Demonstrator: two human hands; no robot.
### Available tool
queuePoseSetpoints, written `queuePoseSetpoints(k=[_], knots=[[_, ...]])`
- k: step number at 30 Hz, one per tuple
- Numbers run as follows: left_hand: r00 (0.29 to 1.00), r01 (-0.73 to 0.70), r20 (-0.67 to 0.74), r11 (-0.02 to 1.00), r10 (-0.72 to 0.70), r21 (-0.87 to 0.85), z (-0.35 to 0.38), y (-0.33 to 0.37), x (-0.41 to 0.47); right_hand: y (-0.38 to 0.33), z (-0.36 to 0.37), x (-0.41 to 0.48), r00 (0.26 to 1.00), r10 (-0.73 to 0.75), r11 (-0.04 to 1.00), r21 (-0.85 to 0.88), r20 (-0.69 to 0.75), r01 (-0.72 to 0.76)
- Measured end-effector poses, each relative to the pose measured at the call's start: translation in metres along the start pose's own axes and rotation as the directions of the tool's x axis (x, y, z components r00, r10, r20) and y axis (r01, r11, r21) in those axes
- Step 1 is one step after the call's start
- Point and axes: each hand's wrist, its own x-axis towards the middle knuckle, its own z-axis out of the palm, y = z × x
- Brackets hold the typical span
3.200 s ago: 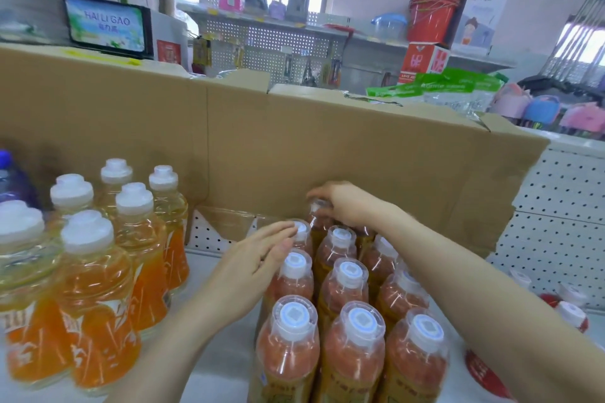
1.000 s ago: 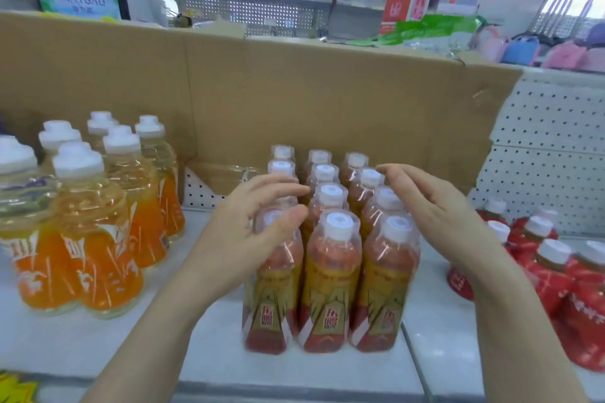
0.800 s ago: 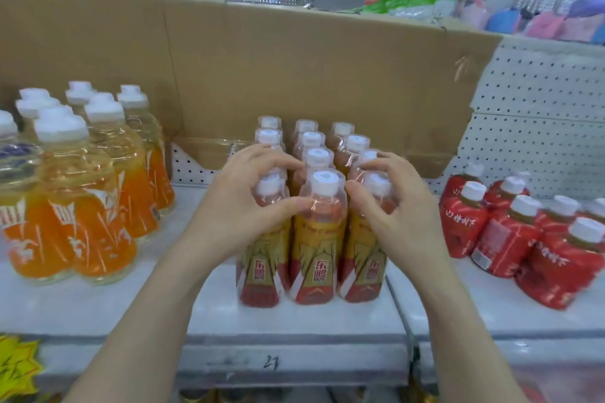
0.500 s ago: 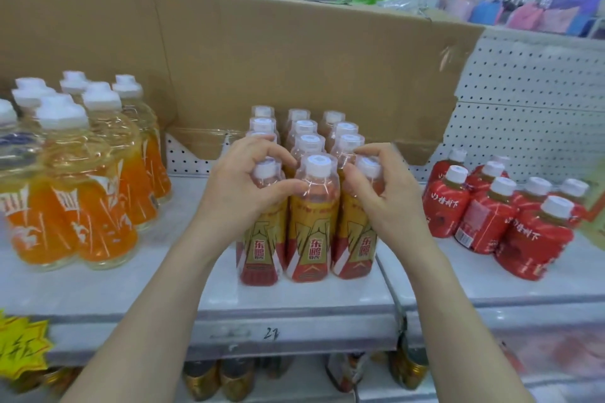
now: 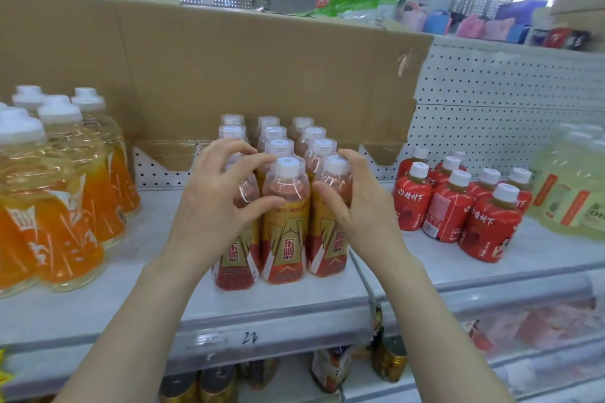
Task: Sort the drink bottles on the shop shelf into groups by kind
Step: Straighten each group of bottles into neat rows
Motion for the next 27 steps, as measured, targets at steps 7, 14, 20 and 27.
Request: queuePoseSetpoints(k=[7,14,20,27], knots=[[0.998,-0.036,-0.040,0.985,0.043,0.168,-0.003,0.019,0.002,0.018,-0.032,-0.003,0.998,-0.062,0.997,-0.048,0.002,0.062],[0.976,-0.129,-0.162,0.985,0.147,0.114,0.051,0.101,0.020,0.131,-0.129,0.008,0.959,0.085,0.948,-0.273,-0.270,-0.161],[0.999,-0.008,0.052,0.998,0.012,-0.068,0.181,0.164,0.056,0.209,-0.188,0.003,0.980,0.182,0.912,-0.386,0.080,-0.138],[0.936,0.093,0.343,0.995,-0.073,-0.041,0.282,0.202,0.094,0.256,-0.210,0.010,0.993,0.029,0.974,-0.228,0.117,-0.001]])
